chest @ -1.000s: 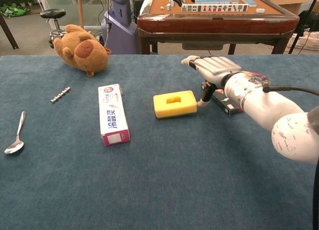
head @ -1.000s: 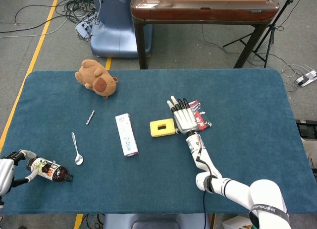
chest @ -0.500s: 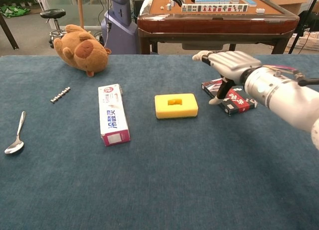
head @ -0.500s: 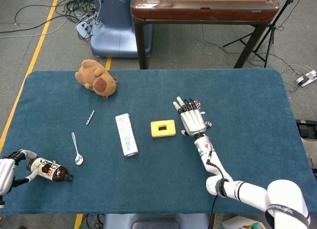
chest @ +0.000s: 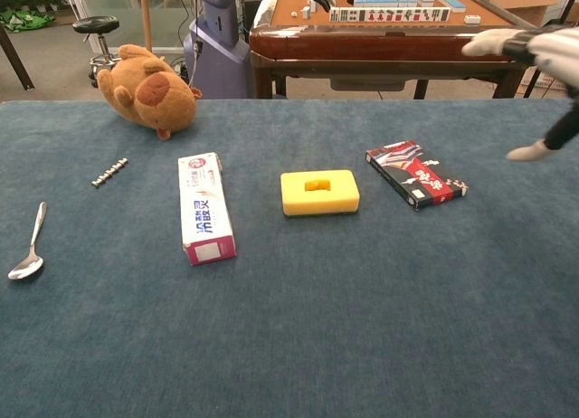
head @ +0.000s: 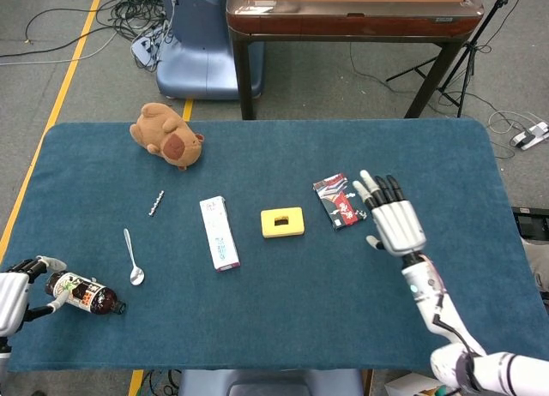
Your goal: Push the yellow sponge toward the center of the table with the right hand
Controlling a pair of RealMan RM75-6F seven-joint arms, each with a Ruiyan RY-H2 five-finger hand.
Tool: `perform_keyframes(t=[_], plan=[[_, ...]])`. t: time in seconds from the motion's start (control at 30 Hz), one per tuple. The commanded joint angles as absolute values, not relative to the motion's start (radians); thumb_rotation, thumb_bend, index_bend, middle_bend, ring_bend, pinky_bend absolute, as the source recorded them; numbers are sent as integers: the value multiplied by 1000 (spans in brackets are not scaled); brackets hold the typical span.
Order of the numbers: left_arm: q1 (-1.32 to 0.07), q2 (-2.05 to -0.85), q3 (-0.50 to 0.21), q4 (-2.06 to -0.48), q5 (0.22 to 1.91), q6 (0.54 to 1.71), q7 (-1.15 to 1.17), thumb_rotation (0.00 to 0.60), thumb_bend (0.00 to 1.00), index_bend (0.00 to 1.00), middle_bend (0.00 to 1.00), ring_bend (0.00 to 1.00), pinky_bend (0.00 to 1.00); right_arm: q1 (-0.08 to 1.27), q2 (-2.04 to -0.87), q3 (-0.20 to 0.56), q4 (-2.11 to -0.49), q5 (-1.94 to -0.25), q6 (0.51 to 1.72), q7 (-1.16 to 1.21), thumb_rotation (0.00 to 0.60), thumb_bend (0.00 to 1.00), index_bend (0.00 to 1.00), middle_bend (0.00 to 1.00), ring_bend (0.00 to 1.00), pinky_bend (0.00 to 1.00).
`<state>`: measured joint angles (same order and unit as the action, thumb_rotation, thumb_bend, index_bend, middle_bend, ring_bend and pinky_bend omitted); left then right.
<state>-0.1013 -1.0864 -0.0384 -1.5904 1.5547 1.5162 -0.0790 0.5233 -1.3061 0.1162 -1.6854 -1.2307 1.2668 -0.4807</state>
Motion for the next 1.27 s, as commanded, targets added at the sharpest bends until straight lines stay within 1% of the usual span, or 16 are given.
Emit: perform_keyframes(t=[0.03, 0.13, 0.27, 0.53, 0.7, 0.9, 1.1, 1.27], plan=[[-102, -1088, -37, -1596, 1563, 1520, -67, 600, 221, 440, 456, 437, 512, 405, -1201, 43, -1762, -1312, 1384, -408, 600, 0, 0, 0, 0, 23], [-100, -1087, -35, -1602, 1571, 1528, -55, 600, 221, 440, 456, 437, 512, 329, -1150, 4, -1772, -1345, 1454, -361, 600, 0, 0, 0, 0, 23], [-98, -1083, -41, -1611, 1574, 1544, -46, 600, 221, 440, 456, 437, 512, 230, -1117, -29, -1761, -1378, 1554, -295, 600, 0, 0, 0, 0, 23], [-94, -1081, -38, -1621, 1592, 1561, -28, 600, 222, 440, 456, 437, 512, 103, -1125, -57, -1712, -1424, 1673, -248, 600, 0, 0, 3, 0, 23], [-91, -1080, -33, -1623, 1597, 1562, -29, 600, 221, 440, 456, 437, 512, 70, -1118, -48, -1715, -1442, 1699, -262, 600, 0, 0, 13, 0, 23], [-93, -1078, -33, -1625, 1598, 1559, -27, 600, 221, 440, 456, 437, 512, 53, -1106, -32, -1711, -1454, 1691, -228, 600, 0, 0, 15, 0, 22], [-88, -1078, -23, -1625, 1598, 1555, -16, 600, 222, 440, 456, 437, 512, 56, -1099, -7, -1710, -1457, 1662, -197, 600, 0, 0, 15, 0, 23], [-86, -1077, -25, -1624, 1591, 1555, -18, 600, 222, 440, 456, 437, 512, 60, -1100, -2, -1709, -1467, 1630, -204, 600, 0, 0, 15, 0, 23]])
